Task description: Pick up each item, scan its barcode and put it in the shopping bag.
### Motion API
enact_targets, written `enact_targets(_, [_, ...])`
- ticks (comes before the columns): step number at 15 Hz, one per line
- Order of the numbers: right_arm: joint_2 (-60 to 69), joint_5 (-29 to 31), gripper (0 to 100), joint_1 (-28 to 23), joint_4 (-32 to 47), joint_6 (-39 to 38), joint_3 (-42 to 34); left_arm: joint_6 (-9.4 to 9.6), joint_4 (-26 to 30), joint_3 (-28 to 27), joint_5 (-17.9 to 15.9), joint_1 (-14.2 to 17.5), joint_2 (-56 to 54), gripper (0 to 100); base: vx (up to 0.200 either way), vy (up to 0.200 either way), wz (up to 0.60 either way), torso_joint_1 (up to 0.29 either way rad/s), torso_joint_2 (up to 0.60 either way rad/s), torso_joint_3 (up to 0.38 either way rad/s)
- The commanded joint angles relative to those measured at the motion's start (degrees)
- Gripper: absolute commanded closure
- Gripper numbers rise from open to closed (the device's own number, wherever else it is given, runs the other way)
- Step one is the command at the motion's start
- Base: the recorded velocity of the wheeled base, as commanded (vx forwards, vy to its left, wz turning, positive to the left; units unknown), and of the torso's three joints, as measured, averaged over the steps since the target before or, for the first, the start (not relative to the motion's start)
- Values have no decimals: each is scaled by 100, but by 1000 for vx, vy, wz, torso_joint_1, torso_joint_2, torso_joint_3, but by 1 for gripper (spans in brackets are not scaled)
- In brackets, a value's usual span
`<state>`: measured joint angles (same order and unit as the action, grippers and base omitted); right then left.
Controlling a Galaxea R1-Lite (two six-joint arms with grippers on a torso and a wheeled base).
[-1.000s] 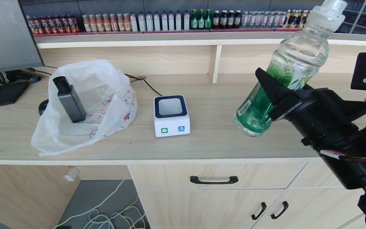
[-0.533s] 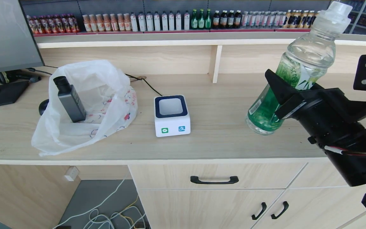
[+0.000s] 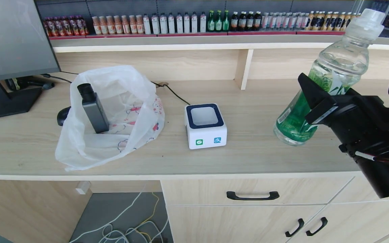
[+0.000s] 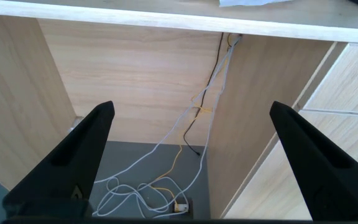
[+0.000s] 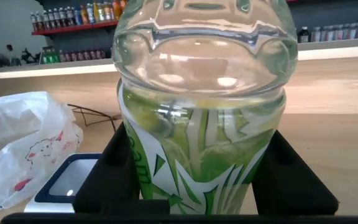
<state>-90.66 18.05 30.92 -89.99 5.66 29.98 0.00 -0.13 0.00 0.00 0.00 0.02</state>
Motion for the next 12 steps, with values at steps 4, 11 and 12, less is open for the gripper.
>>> enact_targets(4, [40,40,100,-51,-1,6,35,-9,-4,0,0,0,-2,0,0,200,0,4,6,4])
enact_targets(11, [75,269,100,99,-1,-126,-97,26,-4,0,0,0,-2,0,0,143,0,1,2,4])
enact_targets(12, [110,278,100,108,-1,-117,-176,26,-4,0,0,0,-2,0,0,0,0,0,0,0])
